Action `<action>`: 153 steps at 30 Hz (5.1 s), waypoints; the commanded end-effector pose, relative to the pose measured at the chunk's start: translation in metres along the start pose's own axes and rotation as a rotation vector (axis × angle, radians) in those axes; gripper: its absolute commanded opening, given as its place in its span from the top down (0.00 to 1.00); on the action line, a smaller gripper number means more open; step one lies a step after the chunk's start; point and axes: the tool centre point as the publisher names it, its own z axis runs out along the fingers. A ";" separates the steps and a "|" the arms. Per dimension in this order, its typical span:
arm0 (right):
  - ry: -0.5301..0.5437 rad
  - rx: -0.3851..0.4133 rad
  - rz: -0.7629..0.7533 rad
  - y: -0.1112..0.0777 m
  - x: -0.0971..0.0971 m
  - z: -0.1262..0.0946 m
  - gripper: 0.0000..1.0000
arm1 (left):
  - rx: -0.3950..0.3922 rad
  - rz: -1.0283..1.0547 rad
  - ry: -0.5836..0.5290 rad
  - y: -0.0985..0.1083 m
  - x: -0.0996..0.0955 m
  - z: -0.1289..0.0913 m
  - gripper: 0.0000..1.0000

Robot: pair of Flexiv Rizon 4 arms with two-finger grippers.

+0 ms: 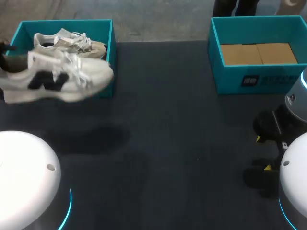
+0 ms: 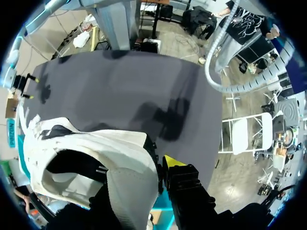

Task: Take the shoe out of the shoebox, open the shoe tongue, remove and reinsert the insole, then place the shoe into the shoebox

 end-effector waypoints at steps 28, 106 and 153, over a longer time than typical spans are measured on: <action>-0.002 0.001 0.001 0.000 0.002 0.000 0.00 | 0.030 0.076 0.018 -0.120 -0.100 0.091 1.00; -0.002 0.001 0.001 0.000 0.002 0.000 0.00 | 0.022 0.176 -0.005 -0.101 -0.290 0.241 1.00; -0.002 0.001 0.001 0.000 0.002 0.000 0.00 | 0.331 -0.281 -0.342 -0.132 -0.210 0.125 0.00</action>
